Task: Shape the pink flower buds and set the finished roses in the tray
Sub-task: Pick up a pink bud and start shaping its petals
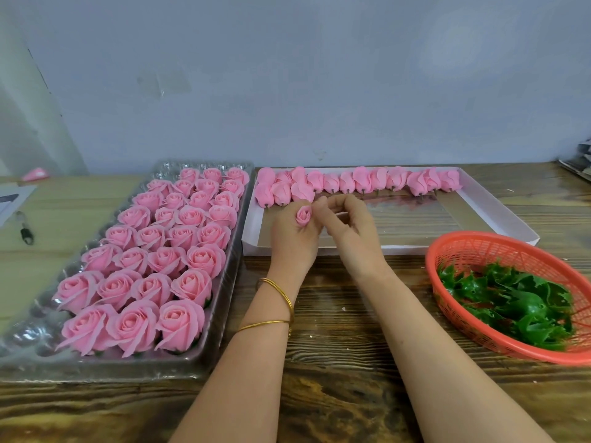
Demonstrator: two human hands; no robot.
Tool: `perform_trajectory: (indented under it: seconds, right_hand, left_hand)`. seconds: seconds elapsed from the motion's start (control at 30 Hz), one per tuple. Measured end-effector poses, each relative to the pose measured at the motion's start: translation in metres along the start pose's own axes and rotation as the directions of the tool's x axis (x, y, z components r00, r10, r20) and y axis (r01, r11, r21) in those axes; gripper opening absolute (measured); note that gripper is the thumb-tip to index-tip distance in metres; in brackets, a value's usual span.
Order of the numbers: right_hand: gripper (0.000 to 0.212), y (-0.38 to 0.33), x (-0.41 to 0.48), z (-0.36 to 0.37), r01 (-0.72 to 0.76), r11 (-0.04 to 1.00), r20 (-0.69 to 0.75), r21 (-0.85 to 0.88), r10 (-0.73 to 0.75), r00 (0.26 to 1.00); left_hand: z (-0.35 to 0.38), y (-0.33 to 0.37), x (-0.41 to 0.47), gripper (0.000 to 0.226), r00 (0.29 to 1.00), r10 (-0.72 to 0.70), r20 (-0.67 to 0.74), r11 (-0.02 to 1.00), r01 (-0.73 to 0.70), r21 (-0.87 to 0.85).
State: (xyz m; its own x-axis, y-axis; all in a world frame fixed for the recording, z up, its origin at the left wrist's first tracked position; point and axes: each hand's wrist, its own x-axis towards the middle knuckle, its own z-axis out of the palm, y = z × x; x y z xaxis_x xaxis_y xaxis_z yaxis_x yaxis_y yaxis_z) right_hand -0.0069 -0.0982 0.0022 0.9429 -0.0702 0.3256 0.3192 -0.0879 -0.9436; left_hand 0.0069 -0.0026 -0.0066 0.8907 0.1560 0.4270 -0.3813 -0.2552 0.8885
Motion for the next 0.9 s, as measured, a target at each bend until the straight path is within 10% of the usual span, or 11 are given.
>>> perform_trajectory:
  seconds: [0.9]
  right_hand:
    - [0.034,0.0021,-0.0005,0.0044,0.006,1.0,0.042,-0.018,-0.006,0.999]
  left_hand:
    - [0.0015,0.0078,-0.0061,0.04,0.999,0.033,0.023,0.997,-0.034,0.065]
